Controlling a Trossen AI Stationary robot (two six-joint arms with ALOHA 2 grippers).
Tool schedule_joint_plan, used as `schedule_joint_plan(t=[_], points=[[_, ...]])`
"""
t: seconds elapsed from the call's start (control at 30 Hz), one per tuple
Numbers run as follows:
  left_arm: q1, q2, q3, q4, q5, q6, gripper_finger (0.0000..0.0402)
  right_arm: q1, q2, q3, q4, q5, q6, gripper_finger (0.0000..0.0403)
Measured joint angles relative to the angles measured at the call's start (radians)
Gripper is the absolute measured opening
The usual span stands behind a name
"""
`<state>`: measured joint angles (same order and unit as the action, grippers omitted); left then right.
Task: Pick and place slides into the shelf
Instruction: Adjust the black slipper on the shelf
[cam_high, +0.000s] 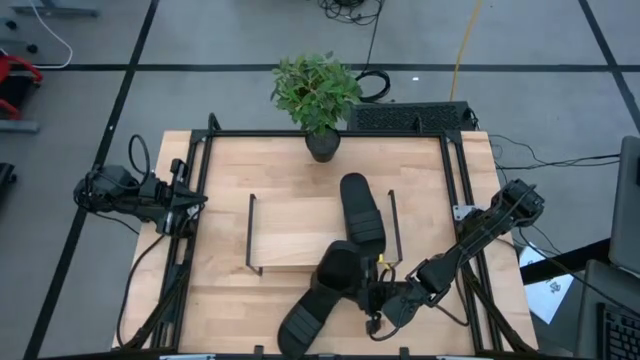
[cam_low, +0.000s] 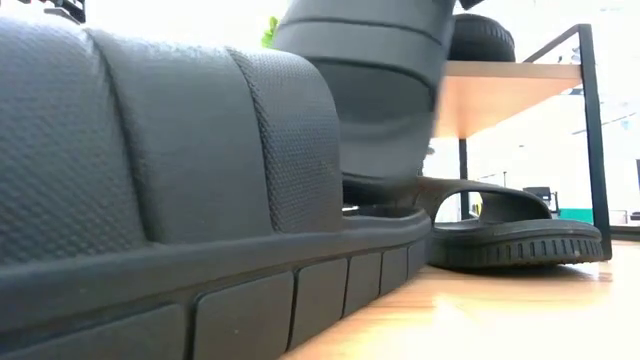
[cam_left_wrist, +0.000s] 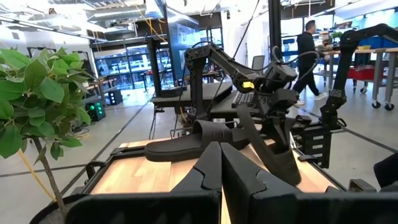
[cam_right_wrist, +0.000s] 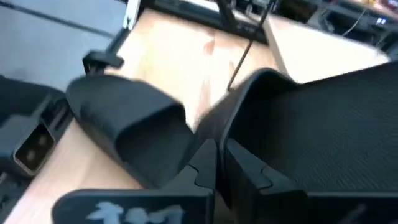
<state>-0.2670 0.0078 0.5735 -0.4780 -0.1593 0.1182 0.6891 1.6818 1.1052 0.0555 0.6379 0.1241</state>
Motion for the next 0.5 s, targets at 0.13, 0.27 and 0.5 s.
schedule_joint_plan(t=[0.13,0.27,0.5], points=[[0.000,0.000,0.000,0.000,0.000,-0.001,0.0005,0.000,0.000,0.044,0.006,-0.017,-0.044,0.0007],[0.000,0.000,0.000,0.000,0.000,-0.001,0.0005,-0.002,-0.001,0.140,-0.108,-0.076,-0.062,0.0005],[0.000,0.000,0.000,0.001,0.000,-0.015,0.0005,-0.041,-0.002,0.388,-0.401,-0.238,-0.058,0.0003]])
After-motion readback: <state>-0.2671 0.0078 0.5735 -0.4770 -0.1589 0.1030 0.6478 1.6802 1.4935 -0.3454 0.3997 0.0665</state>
